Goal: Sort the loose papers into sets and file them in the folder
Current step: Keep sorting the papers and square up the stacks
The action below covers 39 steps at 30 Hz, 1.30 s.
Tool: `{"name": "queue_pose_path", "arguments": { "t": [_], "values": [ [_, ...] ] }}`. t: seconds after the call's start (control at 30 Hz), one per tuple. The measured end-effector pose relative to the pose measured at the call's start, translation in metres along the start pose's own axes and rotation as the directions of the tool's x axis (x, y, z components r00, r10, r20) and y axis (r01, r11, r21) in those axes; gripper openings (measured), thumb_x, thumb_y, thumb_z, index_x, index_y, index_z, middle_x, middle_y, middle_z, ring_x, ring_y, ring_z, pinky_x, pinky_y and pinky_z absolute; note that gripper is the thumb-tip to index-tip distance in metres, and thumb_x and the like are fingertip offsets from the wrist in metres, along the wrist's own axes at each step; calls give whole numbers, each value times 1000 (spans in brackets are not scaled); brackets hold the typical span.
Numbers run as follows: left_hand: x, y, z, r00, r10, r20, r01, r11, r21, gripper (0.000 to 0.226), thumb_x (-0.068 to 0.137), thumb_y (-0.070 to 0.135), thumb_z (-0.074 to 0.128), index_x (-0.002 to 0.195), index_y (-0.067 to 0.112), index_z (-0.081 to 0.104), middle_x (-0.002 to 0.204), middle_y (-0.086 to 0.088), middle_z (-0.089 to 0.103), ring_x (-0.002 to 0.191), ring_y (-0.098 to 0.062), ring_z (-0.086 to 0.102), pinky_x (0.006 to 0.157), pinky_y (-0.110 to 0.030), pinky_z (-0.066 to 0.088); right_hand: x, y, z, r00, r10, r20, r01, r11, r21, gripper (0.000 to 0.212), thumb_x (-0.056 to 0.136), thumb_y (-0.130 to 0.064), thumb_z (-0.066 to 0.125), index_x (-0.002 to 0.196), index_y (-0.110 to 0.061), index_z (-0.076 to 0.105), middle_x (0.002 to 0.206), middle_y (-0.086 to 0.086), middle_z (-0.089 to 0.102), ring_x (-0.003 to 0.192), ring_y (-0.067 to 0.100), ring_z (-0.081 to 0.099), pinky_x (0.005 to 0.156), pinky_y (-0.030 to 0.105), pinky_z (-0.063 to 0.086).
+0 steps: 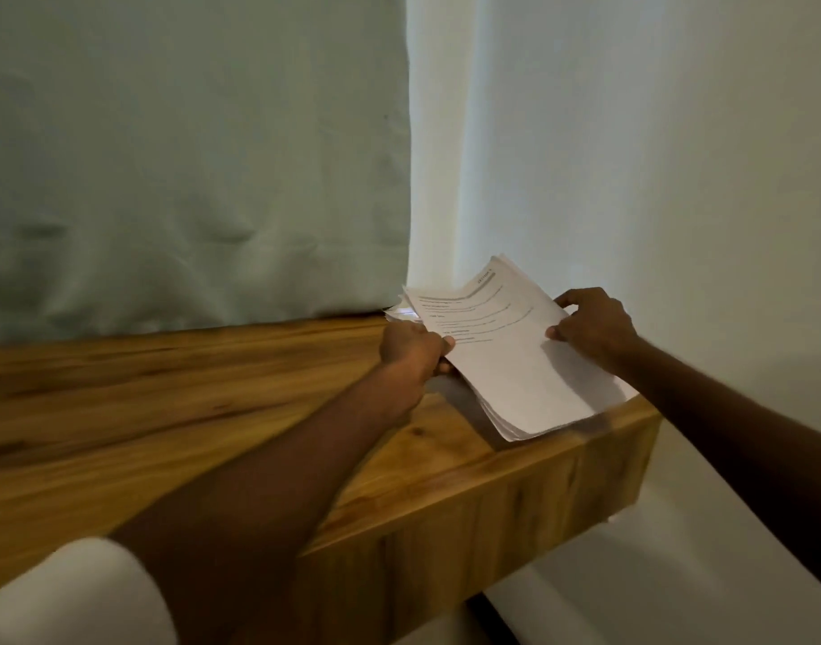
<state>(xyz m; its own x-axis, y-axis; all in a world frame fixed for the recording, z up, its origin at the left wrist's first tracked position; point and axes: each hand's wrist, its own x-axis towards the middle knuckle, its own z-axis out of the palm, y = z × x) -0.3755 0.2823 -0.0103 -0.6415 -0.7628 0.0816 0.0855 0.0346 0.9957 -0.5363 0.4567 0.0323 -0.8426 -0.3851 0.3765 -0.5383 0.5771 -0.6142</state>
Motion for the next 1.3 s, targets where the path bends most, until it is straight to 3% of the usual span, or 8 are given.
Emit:
{"name": "queue_pose_path", "arguments": {
  "t": [0.13,0.3,0.4,0.57,0.73,0.93,1.17,1.3],
  "values": [
    [27,-11,30,995,98,17,-99,984,150,33,84,3,80,114,4,66,101,-13,76,64,-22,69,54,-28,53,24,20,1,999,-45,-8,44,991,-130,45,83,-14,72,127,-20,68,123,11,67,108,35,62,85,36,45],
    [50,-29,42,978,209,-7,-192,911,366,58,80,13,86,132,10,60,134,-7,66,116,-26,66,93,-32,56,52,25,16,998,-64,-2,61,963,-264,41,85,-12,60,125,-18,65,122,14,66,109,39,62,88,39,49],
    [60,-45,42,975,222,13,-209,898,387,72,79,16,87,142,9,52,137,-10,62,122,-26,62,100,-31,53,65,30,27,999,-47,18,50,947,-317,38,90,-15,60,127,-15,62,125,15,63,112,39,61,91,40,49],
    [75,-57,40,961,274,-22,-244,887,393,45,82,15,84,123,11,66,113,-6,70,99,-19,68,89,-39,60,73,38,48,995,-56,80,88,865,-494,41,87,-17,61,126,-9,54,122,14,59,110,38,59,88,41,47],
    [80,-57,40,942,319,-105,-250,876,412,33,90,19,72,122,12,66,115,-6,69,100,-20,67,89,-38,57,63,12,66,971,-239,17,213,827,-521,46,90,-24,62,134,-12,53,128,13,58,118,35,57,97,46,48],
    [81,-48,1,807,585,73,-386,431,815,56,91,23,65,144,12,49,144,-9,50,134,-29,44,111,-42,41,19,-37,91,898,-439,36,438,881,-182,44,101,-33,55,142,-16,53,144,6,57,130,28,55,107,46,43],
    [40,-41,-153,806,562,185,-301,122,946,64,93,33,64,150,11,44,157,-11,42,145,-27,37,120,-42,33,-54,-99,132,807,-586,67,585,810,36,42,102,-39,54,137,-15,55,136,5,61,126,26,56,103,46,46],
    [-11,-30,-259,814,572,96,-179,90,980,60,94,34,61,149,14,46,155,-9,45,142,-27,42,117,-42,37,-92,-150,167,723,-680,122,673,733,99,44,101,-41,56,137,-15,55,135,7,61,123,28,57,101,46,47]
  ]
}}
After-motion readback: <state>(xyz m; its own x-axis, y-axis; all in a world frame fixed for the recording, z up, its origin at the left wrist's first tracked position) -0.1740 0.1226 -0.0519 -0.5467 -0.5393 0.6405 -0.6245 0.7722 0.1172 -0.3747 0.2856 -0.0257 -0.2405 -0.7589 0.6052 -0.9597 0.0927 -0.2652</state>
